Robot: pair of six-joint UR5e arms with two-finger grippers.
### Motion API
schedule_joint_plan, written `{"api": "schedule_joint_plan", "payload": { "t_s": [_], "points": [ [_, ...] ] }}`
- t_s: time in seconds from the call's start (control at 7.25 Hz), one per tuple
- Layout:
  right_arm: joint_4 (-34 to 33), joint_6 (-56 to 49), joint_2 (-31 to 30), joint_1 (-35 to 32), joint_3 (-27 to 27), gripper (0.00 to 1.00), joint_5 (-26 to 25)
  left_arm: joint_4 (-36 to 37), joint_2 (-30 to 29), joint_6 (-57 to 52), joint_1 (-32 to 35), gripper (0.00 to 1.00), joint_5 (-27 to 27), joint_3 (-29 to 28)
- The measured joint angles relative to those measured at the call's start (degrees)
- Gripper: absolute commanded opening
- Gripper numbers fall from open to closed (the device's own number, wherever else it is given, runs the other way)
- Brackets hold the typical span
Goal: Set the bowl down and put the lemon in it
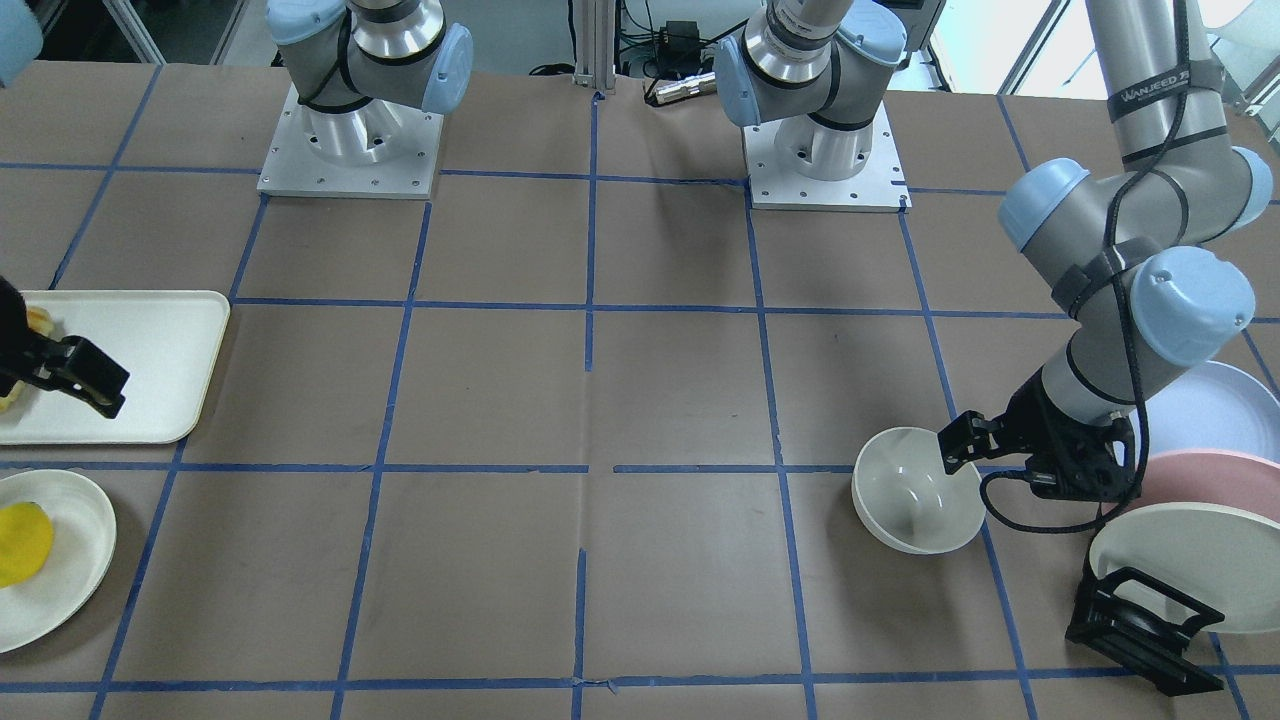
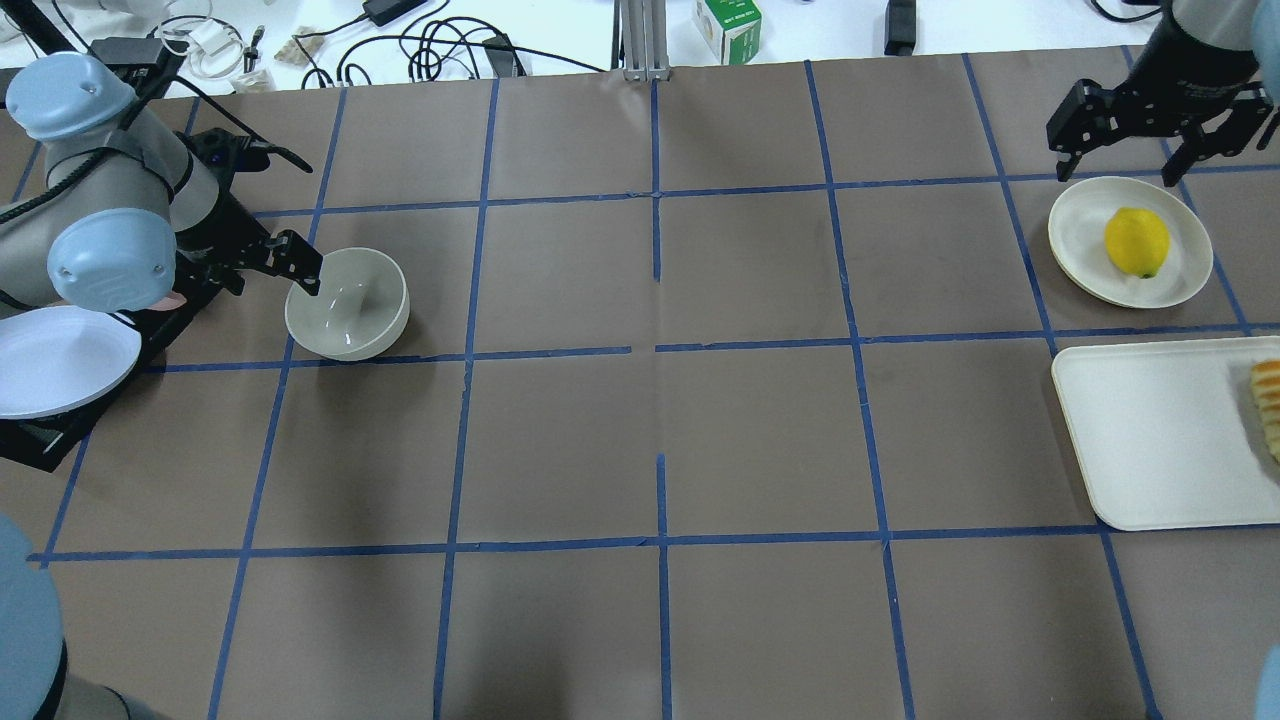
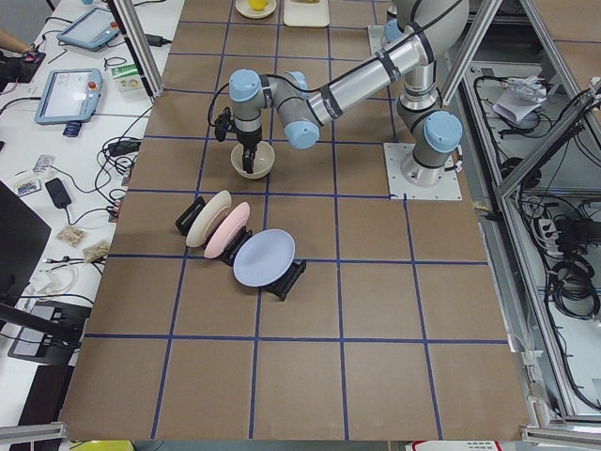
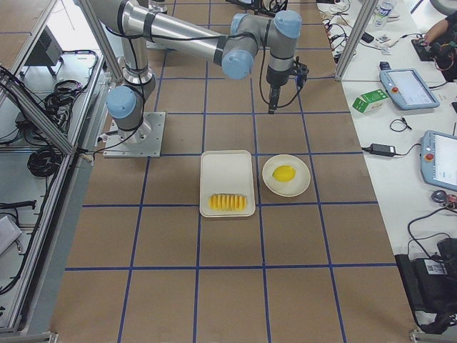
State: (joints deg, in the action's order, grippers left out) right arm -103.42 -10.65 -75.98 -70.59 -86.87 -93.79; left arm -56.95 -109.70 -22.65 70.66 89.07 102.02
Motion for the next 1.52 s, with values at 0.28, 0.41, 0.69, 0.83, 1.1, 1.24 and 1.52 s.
{"api": "schedule_joint_plan", "payload": {
  "t_s": [0.28, 0.41, 0.69, 0.83, 1.1, 1.24, 1.52],
  "points": [
    [-8.06, -8.89, 5.65, 4.61, 0.02, 1.0, 0.47, 0.57, -2.24, -0.76, -0.39, 0.15, -0.42, 1.03],
    [-10.07, -11.78, 8.3, 6.01, 0.03, 1.0, 0.63, 0.58, -2.99, -1.23, -0.47, 0.0, -0.52, 1.15],
    [-13.05, -16.29, 12.24, 8.79, 0.09, 1.0, 1.56, 0.66, -3.8, -1.14, -0.54, 0.0, -1.2, 0.62],
    [-14.24, -18.6, 14.03, 9.53, 0.2, 1.0, 1.91, 0.71, -3.85, -0.84, -0.61, 0.0, -2.67, 0.35],
    [-17.52, -20.36, 16.72, 9.97, 0.31, 1.0, 2.08, 0.59, -3.26, 0.49, -0.48, 0.0, -4.87, -1.11],
    [-19.2, -20.5, 17.94, 10.0, 0.29, 1.0, 2.13, 0.1, -2.5, 2.89, 0.28, 0.0, -6.22, -2.14],
    [-20.33, -20.58, 19.57, 10.03, 0.24, 1.0, 2.2, -0.84, -0.73, 9.33, 4.72, 0.0, -9.91, -2.57]
  ]
}}
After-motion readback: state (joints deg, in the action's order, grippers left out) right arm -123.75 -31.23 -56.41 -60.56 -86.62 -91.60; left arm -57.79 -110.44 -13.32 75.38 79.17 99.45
